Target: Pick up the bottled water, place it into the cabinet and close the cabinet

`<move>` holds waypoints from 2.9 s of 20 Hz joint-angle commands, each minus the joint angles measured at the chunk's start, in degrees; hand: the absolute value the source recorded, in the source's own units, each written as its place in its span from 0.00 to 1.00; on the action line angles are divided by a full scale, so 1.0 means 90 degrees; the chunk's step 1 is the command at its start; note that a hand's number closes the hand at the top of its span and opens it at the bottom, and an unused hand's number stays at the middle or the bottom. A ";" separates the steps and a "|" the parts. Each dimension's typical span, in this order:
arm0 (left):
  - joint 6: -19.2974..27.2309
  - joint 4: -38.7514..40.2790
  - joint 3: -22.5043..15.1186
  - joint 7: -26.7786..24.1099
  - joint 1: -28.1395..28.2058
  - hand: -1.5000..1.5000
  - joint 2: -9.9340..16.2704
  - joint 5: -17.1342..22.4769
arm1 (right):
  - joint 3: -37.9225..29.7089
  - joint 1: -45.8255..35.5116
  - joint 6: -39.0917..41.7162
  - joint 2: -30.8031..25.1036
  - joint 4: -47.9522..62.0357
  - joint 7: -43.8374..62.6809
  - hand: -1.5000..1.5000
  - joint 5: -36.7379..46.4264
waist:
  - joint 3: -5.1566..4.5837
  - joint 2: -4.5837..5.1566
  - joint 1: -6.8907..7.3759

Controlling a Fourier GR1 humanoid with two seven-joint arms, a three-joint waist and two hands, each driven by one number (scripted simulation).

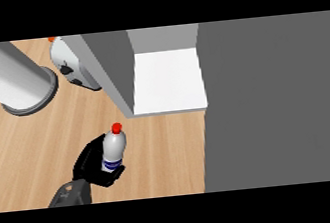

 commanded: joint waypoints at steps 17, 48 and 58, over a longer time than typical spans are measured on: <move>0.0153 -0.0803 0.0965 0.0307 0.0274 1.00 0.0018 0.1627 | -0.0074 -0.0128 0.0072 -0.0069 0.0480 -0.0323 0.00 -0.0058 | -0.0005 -0.0010 0.0048; 0.5301 -0.4848 -0.2321 0.2837 -0.0894 1.00 -0.0586 0.2133 | 0.0547 -0.0073 -0.0349 -0.0159 0.0195 -0.0118 0.00 0.0083 | -0.0010 0.0006 -0.0035; 0.6424 -0.3683 -0.2439 0.2993 -0.2525 1.00 -0.0572 0.1434 | 0.0548 -0.0514 -0.0466 -0.0059 0.0118 0.0273 0.00 -0.0035 | -0.0010 0.0046 -0.0176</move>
